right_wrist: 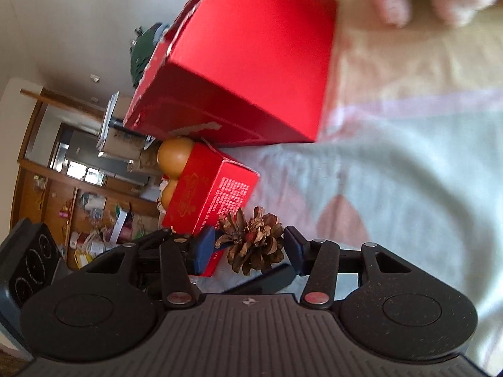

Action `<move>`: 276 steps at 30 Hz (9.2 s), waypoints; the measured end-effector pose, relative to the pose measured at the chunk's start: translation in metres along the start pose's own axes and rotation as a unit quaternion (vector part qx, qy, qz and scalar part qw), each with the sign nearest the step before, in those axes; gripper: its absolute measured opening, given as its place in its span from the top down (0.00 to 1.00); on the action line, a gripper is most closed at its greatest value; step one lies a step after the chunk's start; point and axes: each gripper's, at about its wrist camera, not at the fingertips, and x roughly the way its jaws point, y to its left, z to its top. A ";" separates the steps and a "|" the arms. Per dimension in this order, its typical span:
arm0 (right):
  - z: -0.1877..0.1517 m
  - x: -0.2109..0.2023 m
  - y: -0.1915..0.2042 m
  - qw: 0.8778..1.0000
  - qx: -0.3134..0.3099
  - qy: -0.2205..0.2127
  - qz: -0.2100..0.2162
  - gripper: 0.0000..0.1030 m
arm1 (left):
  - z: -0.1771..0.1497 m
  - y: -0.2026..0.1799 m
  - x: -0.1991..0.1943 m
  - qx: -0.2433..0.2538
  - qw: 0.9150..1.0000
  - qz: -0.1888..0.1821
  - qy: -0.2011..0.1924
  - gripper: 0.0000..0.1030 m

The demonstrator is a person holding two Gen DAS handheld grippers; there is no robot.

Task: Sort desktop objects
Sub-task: 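Move the right gripper back to the pine cone and grasp it, then carry the pine cone with the right gripper into the red box, then release the pine cone beside the tape roll and withdraw the right gripper, then move the right gripper to the red gift box and grasp it, then lift the red gift box with the right gripper and lower it into the red box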

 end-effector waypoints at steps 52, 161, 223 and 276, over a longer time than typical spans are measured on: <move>0.220 0.144 0.097 0.988 -0.031 0.055 -0.142 0.70 | 0.153 0.246 0.017 -0.012 0.997 -0.052 0.048 0.44; 0.037 0.001 0.127 0.963 -0.146 -0.172 -0.148 0.60 | 0.089 0.062 -0.077 -0.066 0.982 0.177 0.014 0.25; 0.007 -0.012 0.011 0.988 0.044 -0.066 -0.133 0.59 | 0.030 -0.014 -0.003 -0.005 0.995 -0.064 0.077 0.06; 0.156 -0.009 0.153 0.969 -0.050 -0.192 -0.146 0.55 | 0.191 0.106 -0.071 0.119 0.988 -0.047 -0.086 0.08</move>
